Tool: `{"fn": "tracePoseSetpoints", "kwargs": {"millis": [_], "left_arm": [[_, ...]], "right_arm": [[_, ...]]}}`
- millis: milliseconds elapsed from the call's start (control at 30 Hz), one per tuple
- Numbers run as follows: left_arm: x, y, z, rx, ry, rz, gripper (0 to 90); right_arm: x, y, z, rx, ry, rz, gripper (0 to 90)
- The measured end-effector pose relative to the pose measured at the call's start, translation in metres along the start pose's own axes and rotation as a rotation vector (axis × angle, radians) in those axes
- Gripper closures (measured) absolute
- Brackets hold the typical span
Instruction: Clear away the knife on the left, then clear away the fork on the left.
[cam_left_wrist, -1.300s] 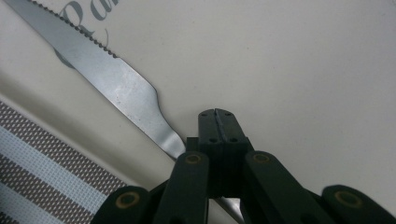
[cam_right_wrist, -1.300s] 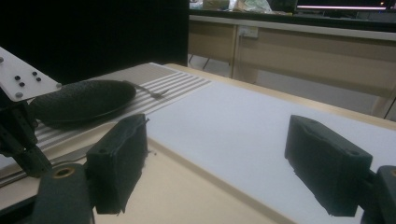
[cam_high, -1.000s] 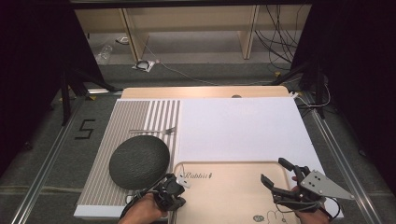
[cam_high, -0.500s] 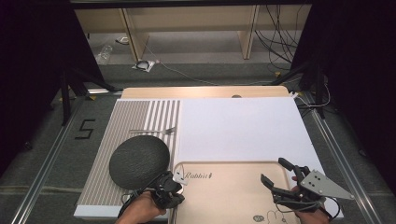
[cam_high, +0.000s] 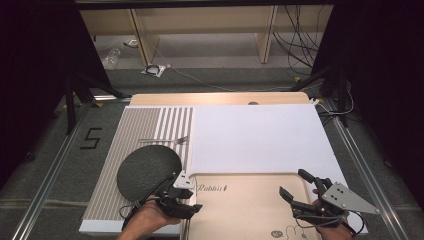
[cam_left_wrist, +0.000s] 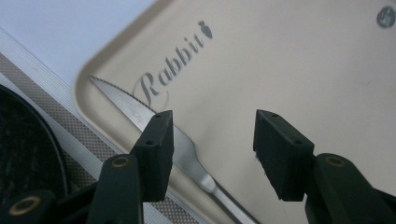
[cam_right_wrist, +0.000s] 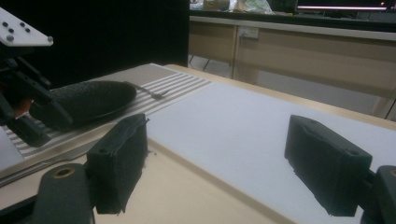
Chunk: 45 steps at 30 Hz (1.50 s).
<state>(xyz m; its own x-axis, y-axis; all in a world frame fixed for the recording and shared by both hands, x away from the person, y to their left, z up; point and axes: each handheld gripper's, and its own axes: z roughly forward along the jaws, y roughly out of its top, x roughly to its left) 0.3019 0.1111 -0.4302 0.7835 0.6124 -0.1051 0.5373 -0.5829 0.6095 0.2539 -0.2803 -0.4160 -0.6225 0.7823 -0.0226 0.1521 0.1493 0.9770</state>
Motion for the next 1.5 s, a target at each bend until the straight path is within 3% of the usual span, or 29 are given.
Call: {"fn": "tracePoseSetpoints", "kwargs": {"millis": [167, 367, 800, 1200, 1500], "left_arm": [[0.009, 0.004, -0.010, -0.048, 0.030, -0.031, 33.2], [0.016, 0.005, -0.018, -0.084, 0.058, -0.050, 25.9], [0.036, 0.002, -0.033, -0.145, 0.111, -0.106, 22.7], [0.060, -0.006, -0.044, -0.160, 0.179, -0.153, 23.4], [0.075, -0.005, -0.048, -0.168, 0.204, -0.176, 22.8]], "right_arm": [[-0.001, -0.001, 0.000, -0.004, 0.001, 0.002, 22.3], [-0.001, -0.001, 0.000, -0.005, 0.004, 0.004, 22.3], [0.000, 0.000, -0.001, -0.004, 0.006, 0.004, 22.2], [0.000, 0.000, 0.000, 0.000, 0.004, 0.004, 22.2], [-0.001, 0.000, -0.001, -0.001, 0.003, 0.009, 22.2]]}}
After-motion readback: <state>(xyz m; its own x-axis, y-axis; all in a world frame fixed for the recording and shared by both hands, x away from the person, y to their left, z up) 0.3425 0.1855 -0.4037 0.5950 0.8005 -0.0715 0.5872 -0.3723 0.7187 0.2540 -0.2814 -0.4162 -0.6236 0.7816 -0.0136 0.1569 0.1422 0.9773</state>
